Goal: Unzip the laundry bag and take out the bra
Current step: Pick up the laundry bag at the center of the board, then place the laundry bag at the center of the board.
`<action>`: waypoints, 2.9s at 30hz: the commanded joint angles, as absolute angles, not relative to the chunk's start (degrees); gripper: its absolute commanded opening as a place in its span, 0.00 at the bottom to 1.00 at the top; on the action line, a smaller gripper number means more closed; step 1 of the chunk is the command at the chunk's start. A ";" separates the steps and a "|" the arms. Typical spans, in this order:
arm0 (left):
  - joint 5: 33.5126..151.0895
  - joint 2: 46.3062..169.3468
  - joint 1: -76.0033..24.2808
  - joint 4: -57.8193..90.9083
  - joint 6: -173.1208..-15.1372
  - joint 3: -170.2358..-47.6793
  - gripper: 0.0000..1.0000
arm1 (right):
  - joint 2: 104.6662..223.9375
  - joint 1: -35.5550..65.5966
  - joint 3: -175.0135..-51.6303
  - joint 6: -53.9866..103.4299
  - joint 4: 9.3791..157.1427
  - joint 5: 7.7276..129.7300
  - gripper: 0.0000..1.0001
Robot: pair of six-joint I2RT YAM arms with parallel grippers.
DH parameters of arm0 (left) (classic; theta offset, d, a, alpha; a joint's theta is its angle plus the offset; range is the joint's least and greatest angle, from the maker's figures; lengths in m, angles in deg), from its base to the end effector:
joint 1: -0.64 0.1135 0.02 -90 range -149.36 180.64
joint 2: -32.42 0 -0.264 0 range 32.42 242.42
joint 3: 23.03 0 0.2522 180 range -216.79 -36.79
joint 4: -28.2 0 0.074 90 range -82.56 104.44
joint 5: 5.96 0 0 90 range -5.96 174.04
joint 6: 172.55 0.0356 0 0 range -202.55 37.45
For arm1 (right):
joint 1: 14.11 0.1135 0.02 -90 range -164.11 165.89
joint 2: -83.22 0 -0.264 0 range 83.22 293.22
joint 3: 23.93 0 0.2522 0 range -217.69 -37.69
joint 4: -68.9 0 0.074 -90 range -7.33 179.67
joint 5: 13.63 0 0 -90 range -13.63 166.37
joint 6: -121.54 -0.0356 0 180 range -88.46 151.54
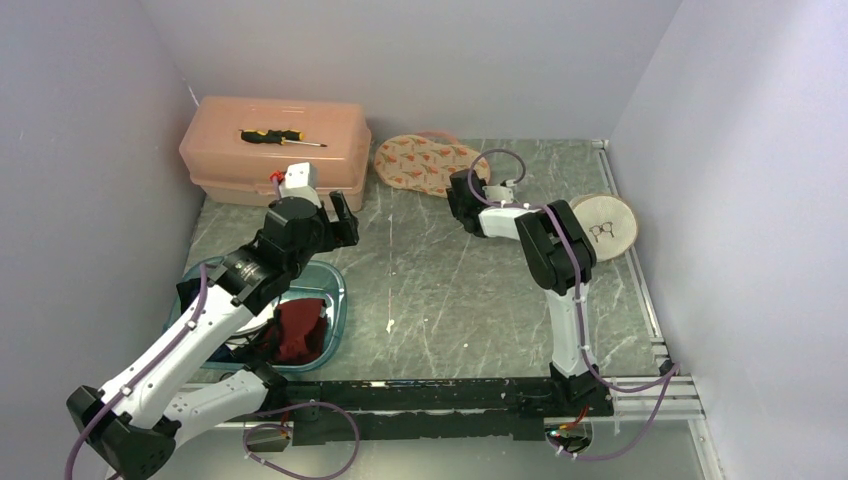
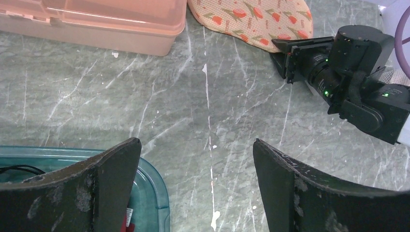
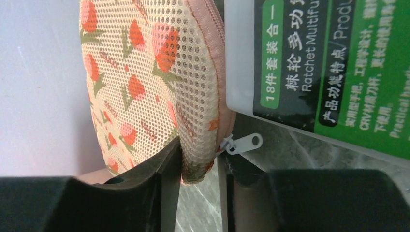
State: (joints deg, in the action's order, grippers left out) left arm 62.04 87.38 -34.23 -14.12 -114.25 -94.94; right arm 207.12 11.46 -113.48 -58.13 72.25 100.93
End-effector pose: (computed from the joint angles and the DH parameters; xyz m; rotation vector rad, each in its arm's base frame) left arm 0.1769 -0.1070 0.3573 -0.1889 1.9888 -0.3661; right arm 0.4210 0.1850 0.1253 1.3837 1.7615 0.6639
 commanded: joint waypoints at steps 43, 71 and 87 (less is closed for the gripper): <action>76.16 94.10 -59.26 4.01 -129.03 -76.98 0.94 | 102.34 21.84 -44.46 -35.28 90.23 93.55 0.00; 71.48 90.95 -61.49 -0.57 -130.29 -73.45 0.89 | 135.19 -6.46 -62.62 -8.11 85.78 77.29 0.90; 71.98 94.13 -61.86 5.72 -129.63 -70.79 0.91 | 131.20 -10.99 -45.56 -18.34 71.74 61.45 0.70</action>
State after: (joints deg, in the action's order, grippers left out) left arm 72.18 90.61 -61.56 0.64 -129.81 -71.11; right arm 138.16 -11.04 -50.29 -13.37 74.52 65.85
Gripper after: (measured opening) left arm 0.905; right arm 0.728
